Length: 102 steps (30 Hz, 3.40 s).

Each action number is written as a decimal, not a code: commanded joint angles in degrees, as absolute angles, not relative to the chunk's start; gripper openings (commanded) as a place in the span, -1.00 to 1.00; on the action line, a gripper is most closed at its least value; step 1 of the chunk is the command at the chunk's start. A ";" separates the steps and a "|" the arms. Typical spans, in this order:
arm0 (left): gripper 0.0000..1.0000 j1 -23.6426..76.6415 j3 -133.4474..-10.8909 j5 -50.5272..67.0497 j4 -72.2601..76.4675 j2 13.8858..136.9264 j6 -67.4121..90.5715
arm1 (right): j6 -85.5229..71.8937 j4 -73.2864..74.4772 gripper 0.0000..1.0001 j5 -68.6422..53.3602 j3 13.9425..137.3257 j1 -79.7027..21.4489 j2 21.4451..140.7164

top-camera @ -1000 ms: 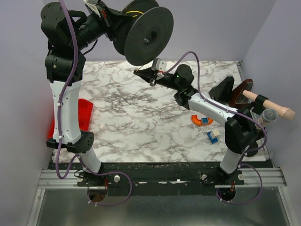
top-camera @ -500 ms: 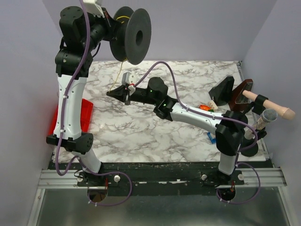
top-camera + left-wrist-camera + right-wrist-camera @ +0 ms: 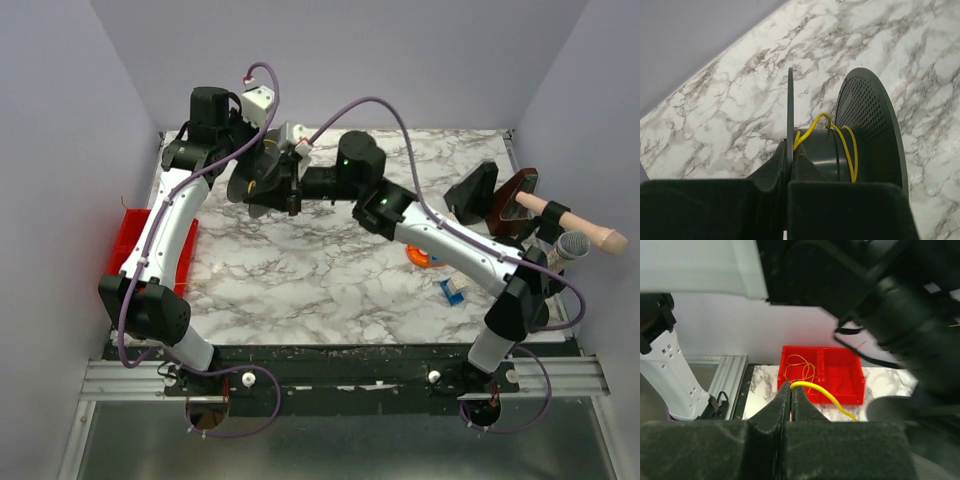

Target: Wrap the cables

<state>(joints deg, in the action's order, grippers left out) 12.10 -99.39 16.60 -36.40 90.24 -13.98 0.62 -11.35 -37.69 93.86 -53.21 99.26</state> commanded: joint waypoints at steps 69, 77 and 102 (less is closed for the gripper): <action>-1.00 11.69 -114.44 21.18 -25.93 86.31 20.92 | -41.48 -39.55 -0.99 -21.79 67.06 -41.22 88.24; -1.00 11.87 -114.44 33.18 -21.63 86.05 12.06 | -33.87 -37.62 -0.97 -26.01 65.75 -40.17 86.14; -1.00 12.74 -100.99 56.42 -36.12 83.76 -7.64 | 2.98 -35.60 -0.11 -35.77 48.96 -38.94 77.61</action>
<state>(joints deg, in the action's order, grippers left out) 12.34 -102.50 51.90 -35.94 83.53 -7.49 -1.45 -32.47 -34.39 49.56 -38.74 82.96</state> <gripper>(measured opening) 0.020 0.411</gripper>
